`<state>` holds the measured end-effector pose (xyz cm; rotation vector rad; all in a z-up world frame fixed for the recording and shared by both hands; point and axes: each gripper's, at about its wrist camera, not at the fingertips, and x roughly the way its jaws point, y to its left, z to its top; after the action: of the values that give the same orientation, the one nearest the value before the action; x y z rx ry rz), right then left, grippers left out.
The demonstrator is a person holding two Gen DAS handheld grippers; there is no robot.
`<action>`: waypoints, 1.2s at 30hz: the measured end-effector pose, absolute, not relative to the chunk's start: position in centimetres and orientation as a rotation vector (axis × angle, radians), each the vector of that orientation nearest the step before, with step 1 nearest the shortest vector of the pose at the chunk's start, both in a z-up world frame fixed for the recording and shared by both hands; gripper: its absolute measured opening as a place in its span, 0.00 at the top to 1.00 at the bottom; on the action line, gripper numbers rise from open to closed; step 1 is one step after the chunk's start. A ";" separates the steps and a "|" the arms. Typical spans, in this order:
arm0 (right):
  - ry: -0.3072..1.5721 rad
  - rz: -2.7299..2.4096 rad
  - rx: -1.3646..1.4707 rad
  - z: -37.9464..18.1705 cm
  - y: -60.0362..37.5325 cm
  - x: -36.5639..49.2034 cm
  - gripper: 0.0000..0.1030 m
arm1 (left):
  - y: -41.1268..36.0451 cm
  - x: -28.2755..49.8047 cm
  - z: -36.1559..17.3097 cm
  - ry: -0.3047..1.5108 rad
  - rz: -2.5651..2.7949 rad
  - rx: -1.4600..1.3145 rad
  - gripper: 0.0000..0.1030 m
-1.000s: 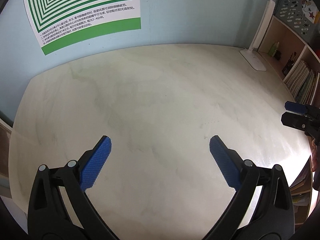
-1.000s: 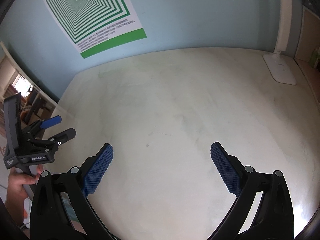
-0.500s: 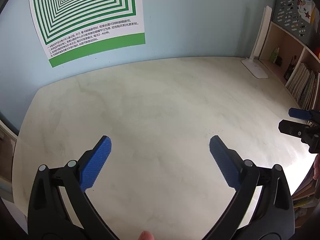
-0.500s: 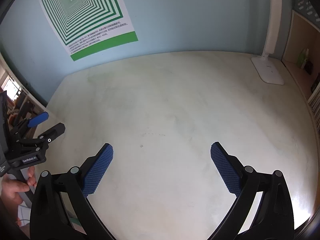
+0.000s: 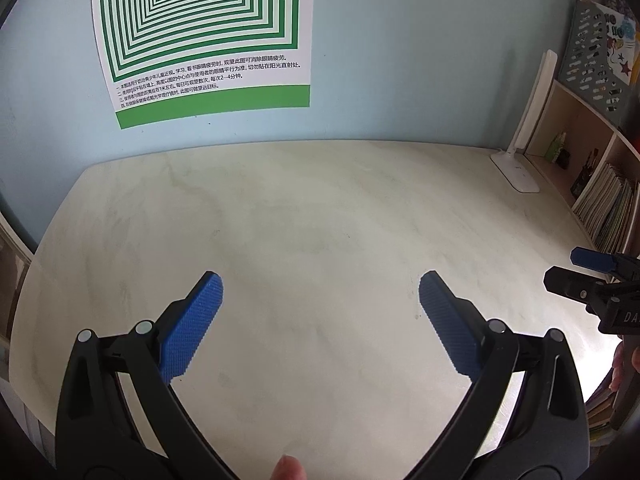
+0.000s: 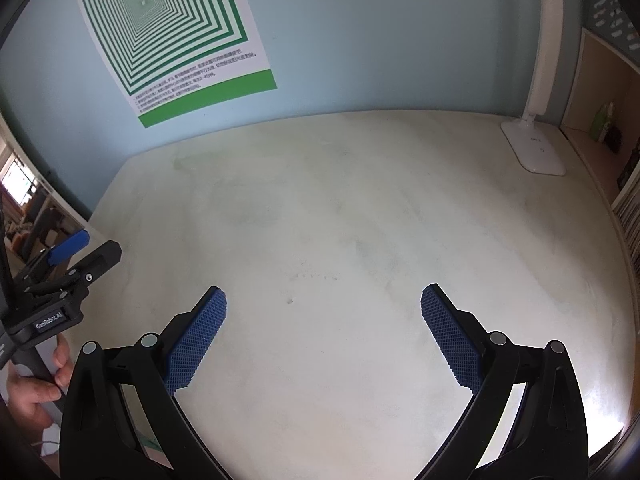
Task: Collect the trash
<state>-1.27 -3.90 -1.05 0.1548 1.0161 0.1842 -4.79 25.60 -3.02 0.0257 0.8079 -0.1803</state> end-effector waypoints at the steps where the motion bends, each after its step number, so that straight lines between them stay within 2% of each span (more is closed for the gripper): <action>1: 1.014 0.187 0.155 -1.0 -3.8 -1.3 0.06 | 25.6 -4.8 -3.0 0.805 -0.181 0.028 0.07; 36: 1.055 0.211 0.104 -2.5 -1.7 -1.7 0.06 | 26.2 -5.1 -3.5 0.805 -0.154 0.022 0.07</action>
<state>-1.68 -1.72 -2.52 0.1037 1.0555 0.2106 -5.14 26.19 -3.53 0.0220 0.8054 -0.1540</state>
